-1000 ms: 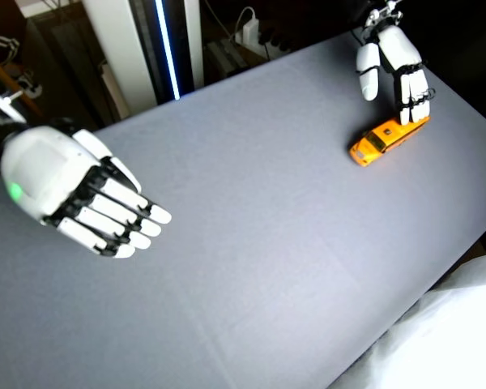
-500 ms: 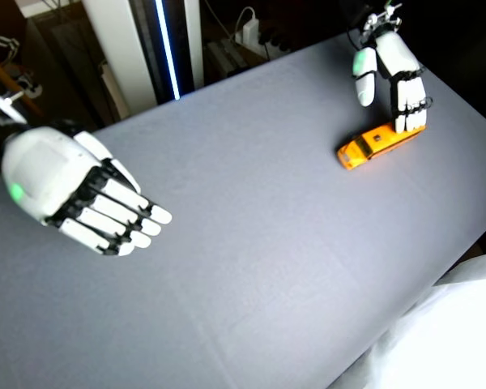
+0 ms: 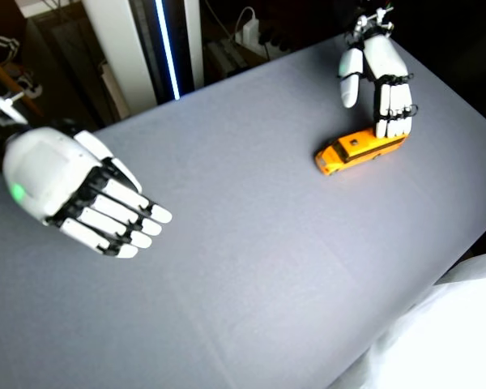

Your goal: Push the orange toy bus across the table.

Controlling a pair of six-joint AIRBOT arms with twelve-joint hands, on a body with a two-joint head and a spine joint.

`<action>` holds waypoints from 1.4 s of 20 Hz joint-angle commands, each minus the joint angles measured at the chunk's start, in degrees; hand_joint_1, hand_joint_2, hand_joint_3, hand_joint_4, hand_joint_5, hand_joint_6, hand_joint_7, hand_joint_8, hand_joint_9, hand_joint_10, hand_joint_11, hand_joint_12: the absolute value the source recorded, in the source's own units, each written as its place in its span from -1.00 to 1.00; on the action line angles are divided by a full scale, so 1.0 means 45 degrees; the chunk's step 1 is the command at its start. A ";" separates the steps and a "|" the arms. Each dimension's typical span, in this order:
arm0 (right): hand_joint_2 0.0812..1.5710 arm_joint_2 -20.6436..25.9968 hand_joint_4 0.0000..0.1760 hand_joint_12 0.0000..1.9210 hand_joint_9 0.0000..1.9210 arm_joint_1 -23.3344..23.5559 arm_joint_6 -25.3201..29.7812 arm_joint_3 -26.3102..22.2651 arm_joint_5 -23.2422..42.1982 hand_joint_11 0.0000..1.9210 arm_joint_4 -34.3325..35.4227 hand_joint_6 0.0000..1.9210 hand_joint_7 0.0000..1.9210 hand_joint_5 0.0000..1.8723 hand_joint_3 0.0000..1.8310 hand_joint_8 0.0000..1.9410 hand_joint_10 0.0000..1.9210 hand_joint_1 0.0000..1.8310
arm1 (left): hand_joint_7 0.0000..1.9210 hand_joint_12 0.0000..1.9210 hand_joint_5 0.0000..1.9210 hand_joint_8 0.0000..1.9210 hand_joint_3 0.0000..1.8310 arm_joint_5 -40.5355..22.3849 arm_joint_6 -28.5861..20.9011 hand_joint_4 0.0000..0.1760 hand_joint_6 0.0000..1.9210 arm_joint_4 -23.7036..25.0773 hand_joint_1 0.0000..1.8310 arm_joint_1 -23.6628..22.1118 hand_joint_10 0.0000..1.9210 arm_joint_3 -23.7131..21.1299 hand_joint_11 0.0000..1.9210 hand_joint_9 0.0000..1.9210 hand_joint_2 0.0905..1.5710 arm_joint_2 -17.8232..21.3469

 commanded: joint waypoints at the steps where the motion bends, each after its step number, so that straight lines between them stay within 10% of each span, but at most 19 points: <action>1: 0.87 -0.0009 -1.00 -0.33 -0.29 -0.0018 0.0128 0.0079 0.1540 -0.63 0.0125 -1.00 -0.23 -0.24 -1.00 -1.00 -1.00 -0.11 | -0.57 -0.85 -0.55 -0.99 -1.00 -0.1600 -0.0040 0.00 -1.00 0.0628 -1.00 -0.0213 -1.00 -0.0074 -0.80 -0.64 0.72 -0.0081; 8: 0.87 -0.0050 -1.00 -0.38 -0.28 -0.0018 0.0171 0.0079 0.1540 -0.58 0.0126 -1.00 -0.22 -0.23 -1.00 -1.00 -1.00 -0.10 | -0.58 -0.84 -0.55 -1.00 -1.00 -0.2226 -0.0038 0.00 -1.00 0.1186 -1.00 -0.0265 -0.99 -0.0493 -0.80 -0.65 0.69 -0.0160; 11: 0.87 -0.0050 -1.00 -0.38 -0.28 -0.0018 0.0197 0.0079 0.1540 -0.60 0.0126 -1.00 -0.23 -0.24 -1.00 -1.00 -1.00 -0.08 | -0.58 -0.42 -0.55 -0.99 -1.00 -0.2076 -0.0029 0.06 -0.99 0.1336 -1.00 -0.0266 -1.00 -0.0539 -0.98 -0.65 0.70 -0.0137; 16: 0.88 -0.0051 -1.00 -0.38 -0.27 -0.0020 0.0245 0.0074 0.1540 -0.58 0.0129 -1.00 -0.22 -0.24 -1.00 -1.00 -1.00 -0.13 | -0.60 -0.35 -0.56 -1.00 -0.99 -0.1414 0.0550 0.00 -1.00 0.1149 -1.00 -0.0260 -0.98 -0.0536 -0.91 -0.66 0.76 0.0188; 28: 0.87 -0.0092 -1.00 -0.49 -0.24 -0.0104 0.0262 0.0059 0.1540 -0.51 0.0231 -1.00 -0.21 -0.25 -1.00 -1.00 -1.00 -0.06 | -0.62 -0.64 -0.64 -1.00 -1.00 -0.3766 -0.0105 -0.45 -1.00 -0.2394 -1.00 0.0438 -1.00 -0.0162 -0.89 -0.65 0.64 -0.0130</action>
